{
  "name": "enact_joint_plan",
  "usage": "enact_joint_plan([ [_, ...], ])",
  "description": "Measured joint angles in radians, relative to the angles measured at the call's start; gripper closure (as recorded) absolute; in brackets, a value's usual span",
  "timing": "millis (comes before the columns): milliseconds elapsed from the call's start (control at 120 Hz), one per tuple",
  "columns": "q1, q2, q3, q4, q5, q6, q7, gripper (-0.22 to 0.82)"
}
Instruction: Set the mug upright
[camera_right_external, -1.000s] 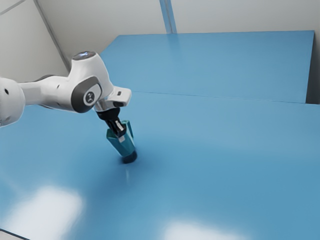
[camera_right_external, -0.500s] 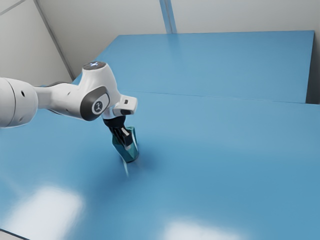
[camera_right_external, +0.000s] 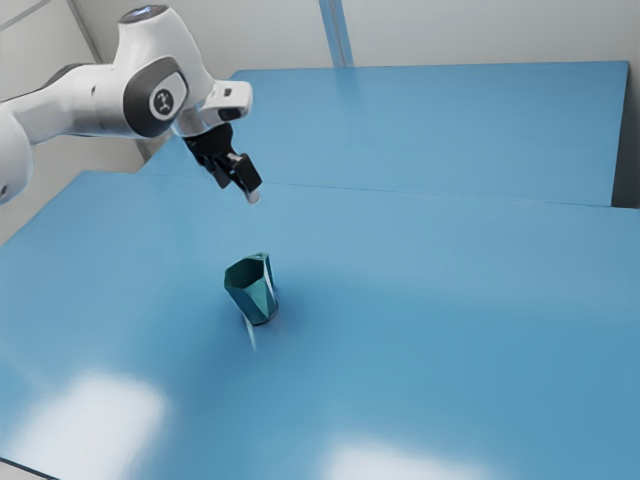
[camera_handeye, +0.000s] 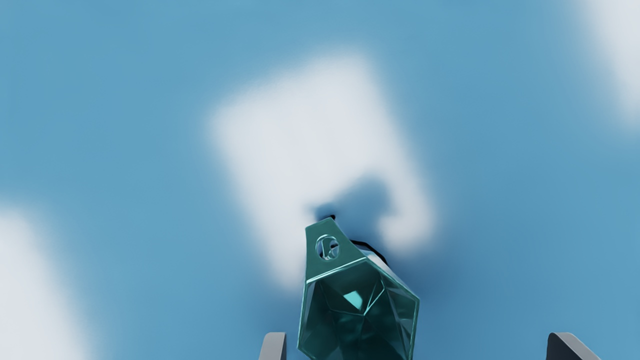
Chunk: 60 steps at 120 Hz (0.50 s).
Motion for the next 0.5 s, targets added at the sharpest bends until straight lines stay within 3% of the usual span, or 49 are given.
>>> enact_joint_plan([
  [175, -0.021, 0.002, 0.029, 0.14, 0.004, -0.128, -0.013, 0.02],
  [500, 0.008, 0.001, 0.03, 0.163, 0.002, -0.223, -0.028, 0.0],
])
